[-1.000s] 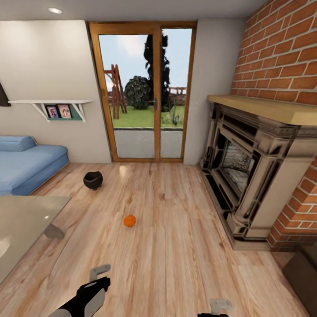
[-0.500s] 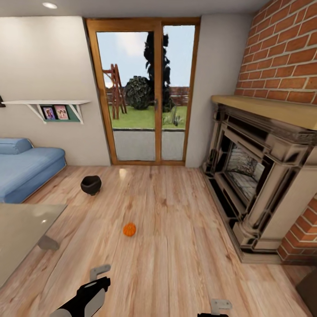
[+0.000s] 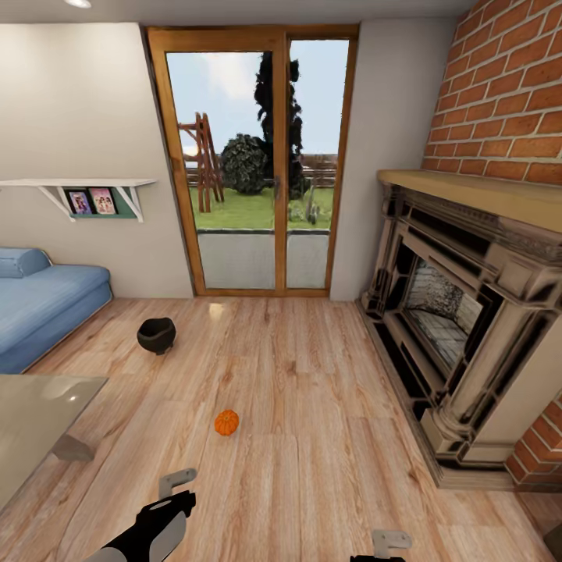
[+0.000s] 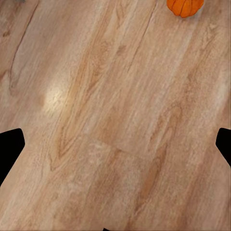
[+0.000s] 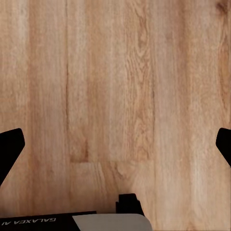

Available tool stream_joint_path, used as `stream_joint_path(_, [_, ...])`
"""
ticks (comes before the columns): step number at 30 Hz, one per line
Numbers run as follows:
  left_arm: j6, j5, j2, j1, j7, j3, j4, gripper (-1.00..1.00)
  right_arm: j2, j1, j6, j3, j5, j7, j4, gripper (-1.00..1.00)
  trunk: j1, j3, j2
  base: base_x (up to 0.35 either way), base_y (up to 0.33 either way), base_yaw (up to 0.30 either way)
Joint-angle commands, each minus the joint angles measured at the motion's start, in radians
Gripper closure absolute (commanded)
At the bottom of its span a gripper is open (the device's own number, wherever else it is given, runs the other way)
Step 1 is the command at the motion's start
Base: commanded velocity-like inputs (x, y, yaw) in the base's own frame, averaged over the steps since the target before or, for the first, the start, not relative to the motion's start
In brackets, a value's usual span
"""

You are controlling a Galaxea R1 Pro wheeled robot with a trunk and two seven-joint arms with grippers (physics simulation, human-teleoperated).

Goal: Place each of the two pumpkins and all three candles from the living room inside a cabinet in the living room (use any cabinet), then make sure every cabinet is closed, and position the cauldron so it is next to a table in the living room.

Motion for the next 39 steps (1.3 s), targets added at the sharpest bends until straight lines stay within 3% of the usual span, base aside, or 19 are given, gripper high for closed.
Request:
stream_joint_path(1, [0.004,0.005,0.001,0.000,0.007,-0.009,-0.003,-1.00,0.001,-0.002,-0.007,0.008,-0.009,0.000,0.004,-1.00,0.000,-0.001,-0.001,0.044,0.000,0.000])
stream_joint_path(9, [0.004,0.005,0.001,0.000,0.007,-0.009,-0.003,-1.00,0.001,-0.002,-0.063,0.008,-0.011,0.003,0.005,-1.00,0.000,-0.001,-0.001,0.010,0.000,-0.030])
stream_joint_path(15, [0.004,0.005,0.001,0.000,0.007,-0.009,-0.003,-1.00,0.001,0.000,-0.061,0.006,-0.015,0.001,0.007,-1.00,0.000,-0.001,-0.001,0.000,0.000,-0.234])
stream_joint_path(21, [0.004,0.005,0.001,0.000,0.007,-0.009,0.001,-1.00,0.001,0.007,-0.054,0.001,-0.086,-0.005,0.007,-1.00,0.000,0.001,-0.001,0.006,0.008,-0.254])
stream_joint_path(24, [0.004,0.005,0.001,0.000,0.007,-0.009,0.004,-1.00,0.001,0.009,-0.045,0.001,-0.100,-0.006,0.007,-1.00,0.000,0.003,-0.001,0.115,0.140,-0.239])
stream_joint_path(39, [0.004,0.005,0.000,0.000,0.007,-0.009,0.005,-1.00,0.001,0.027,-0.051,0.001,-0.109,0.003,0.007,-1.00,0.000,0.018,-0.001,0.129,0.034,-0.229])
